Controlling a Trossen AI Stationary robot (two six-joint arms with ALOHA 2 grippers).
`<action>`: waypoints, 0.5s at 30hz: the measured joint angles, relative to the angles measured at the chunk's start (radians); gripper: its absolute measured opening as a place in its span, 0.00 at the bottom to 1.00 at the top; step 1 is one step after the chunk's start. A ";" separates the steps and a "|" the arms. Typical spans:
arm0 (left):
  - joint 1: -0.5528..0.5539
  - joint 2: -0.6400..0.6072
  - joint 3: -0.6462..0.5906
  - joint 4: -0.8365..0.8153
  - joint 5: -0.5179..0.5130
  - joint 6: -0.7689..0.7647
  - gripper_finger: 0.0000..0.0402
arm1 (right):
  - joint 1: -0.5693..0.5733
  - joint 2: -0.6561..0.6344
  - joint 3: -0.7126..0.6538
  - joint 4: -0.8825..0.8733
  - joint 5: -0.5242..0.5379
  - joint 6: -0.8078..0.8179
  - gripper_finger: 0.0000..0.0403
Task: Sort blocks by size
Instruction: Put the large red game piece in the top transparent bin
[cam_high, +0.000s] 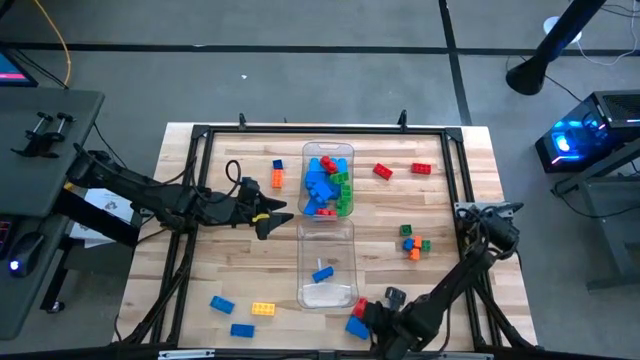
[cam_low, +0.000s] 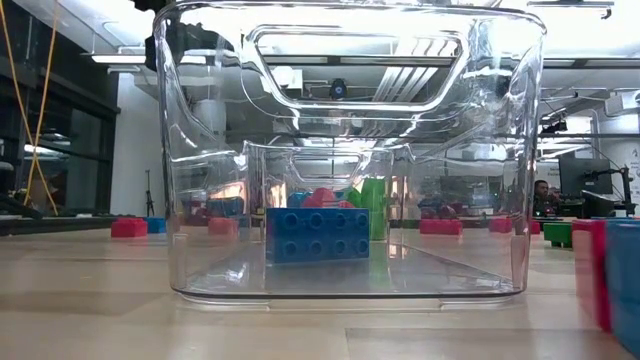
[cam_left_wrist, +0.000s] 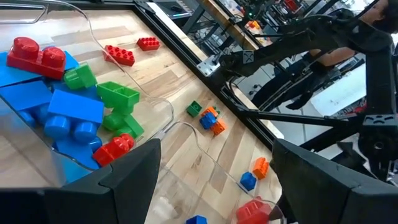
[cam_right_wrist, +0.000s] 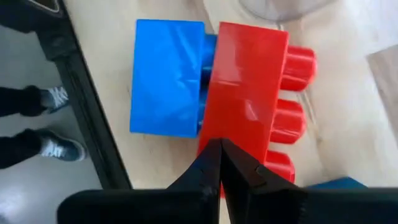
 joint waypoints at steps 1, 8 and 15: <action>0.000 0.000 0.000 -0.003 0.000 0.000 0.73 | -0.007 0.002 0.002 -0.030 0.000 0.000 0.00; 0.000 0.000 0.000 -0.006 0.000 0.000 0.73 | -0.071 -0.007 -0.006 -0.329 0.077 0.002 0.00; 0.000 0.000 0.000 -0.008 -0.001 0.000 0.73 | -0.125 -0.014 -0.009 -0.488 0.118 -0.075 0.00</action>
